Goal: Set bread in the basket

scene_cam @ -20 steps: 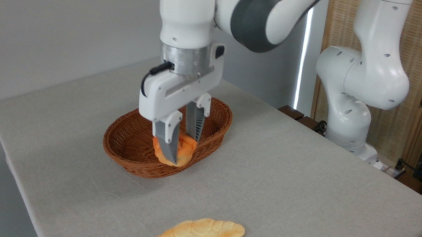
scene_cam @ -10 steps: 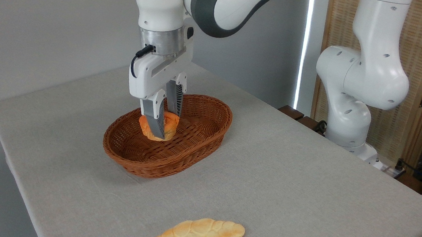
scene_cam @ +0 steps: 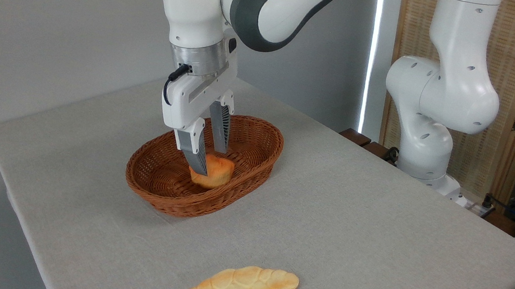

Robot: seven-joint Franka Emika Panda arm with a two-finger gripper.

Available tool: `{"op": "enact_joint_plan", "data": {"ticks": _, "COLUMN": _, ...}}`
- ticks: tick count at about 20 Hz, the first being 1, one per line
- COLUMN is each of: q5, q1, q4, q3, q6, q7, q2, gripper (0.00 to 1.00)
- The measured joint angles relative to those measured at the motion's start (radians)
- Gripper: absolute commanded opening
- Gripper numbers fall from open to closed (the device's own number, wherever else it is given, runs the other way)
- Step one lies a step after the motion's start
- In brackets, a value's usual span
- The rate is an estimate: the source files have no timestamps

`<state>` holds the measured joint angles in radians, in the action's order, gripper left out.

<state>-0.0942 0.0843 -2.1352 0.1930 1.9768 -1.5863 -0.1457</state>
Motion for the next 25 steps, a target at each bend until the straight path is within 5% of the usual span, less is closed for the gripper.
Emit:
{"op": "enact_joint_plan", "data": {"ticks": 7, "q5": 0.0, "q1": -0.009, "q4": 0.003, "q3": -0.013, "q6": 0.0, "q7": 0.055, "q2": -0.006, "gripper": 1.0}}
{"op": "enact_joint_plan", "data": {"ticks": 13, "q5": 0.0, "q1": -0.016, "q4": 0.046, "q3": -0.127, "q6": 0.0, "q7": 0.116, "q2": -0.014, "gripper": 1.0}}
{"op": "enact_joint_plan", "data": {"ticks": 20, "q5": 0.07, "q1": -0.033, "q4": 0.083, "q3": -0.18, "q6": 0.0, "q7": 0.449, "q2": -0.014, "gripper": 1.0}}
{"op": "enact_joint_plan", "data": {"ticks": 25, "q5": 0.076, "q1": -0.04, "q4": 0.087, "q3": -0.199, "q6": 0.0, "q7": 0.667, "q2": -0.011, "gripper": 1.0}}
